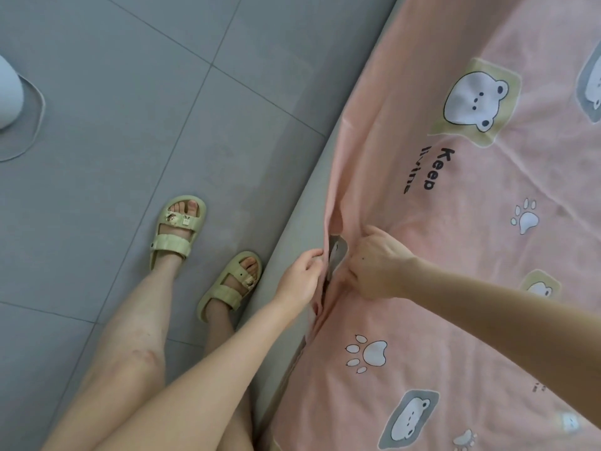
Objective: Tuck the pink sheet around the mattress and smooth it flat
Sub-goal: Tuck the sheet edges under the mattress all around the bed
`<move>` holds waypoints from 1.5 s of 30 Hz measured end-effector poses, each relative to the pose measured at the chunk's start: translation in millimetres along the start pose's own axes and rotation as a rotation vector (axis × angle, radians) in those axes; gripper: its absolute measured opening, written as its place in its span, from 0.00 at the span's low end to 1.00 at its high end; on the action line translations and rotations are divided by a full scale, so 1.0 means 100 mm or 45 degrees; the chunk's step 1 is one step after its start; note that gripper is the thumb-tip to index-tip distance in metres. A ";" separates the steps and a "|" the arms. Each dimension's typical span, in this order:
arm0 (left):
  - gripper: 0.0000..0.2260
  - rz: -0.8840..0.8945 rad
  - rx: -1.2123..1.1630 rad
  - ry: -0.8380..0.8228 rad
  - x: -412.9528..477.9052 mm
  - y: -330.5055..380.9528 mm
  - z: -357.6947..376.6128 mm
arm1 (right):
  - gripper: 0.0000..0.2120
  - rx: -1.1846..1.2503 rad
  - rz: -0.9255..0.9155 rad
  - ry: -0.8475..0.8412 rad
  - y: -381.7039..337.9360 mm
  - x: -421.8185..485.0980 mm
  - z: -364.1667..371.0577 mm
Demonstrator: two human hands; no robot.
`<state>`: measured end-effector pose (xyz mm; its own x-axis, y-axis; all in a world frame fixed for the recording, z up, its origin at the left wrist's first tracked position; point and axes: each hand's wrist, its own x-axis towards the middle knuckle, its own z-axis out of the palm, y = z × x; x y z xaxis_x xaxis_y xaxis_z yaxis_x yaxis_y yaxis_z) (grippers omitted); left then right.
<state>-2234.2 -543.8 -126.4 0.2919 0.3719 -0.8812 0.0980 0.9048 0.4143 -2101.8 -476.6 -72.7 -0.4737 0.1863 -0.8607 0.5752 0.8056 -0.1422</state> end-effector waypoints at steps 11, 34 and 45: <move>0.25 -0.023 0.158 0.099 -0.02 0.08 0.33 | 0.18 0.000 -0.032 0.346 0.04 -0.51 0.13; 0.11 -0.369 -0.340 -0.724 -0.04 0.26 0.79 | 0.13 0.106 0.093 0.468 0.06 -0.94 0.13; 0.23 -0.285 0.357 -0.134 0.09 -0.09 0.51 | 0.19 -0.177 0.163 0.069 0.36 -0.05 0.01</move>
<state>-2184.0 -559.4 -126.4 0.3282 0.1349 -0.9349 0.4229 0.8640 0.2731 -2078.0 -448.6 -73.8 -0.4404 0.3191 -0.8392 0.5370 0.8427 0.0386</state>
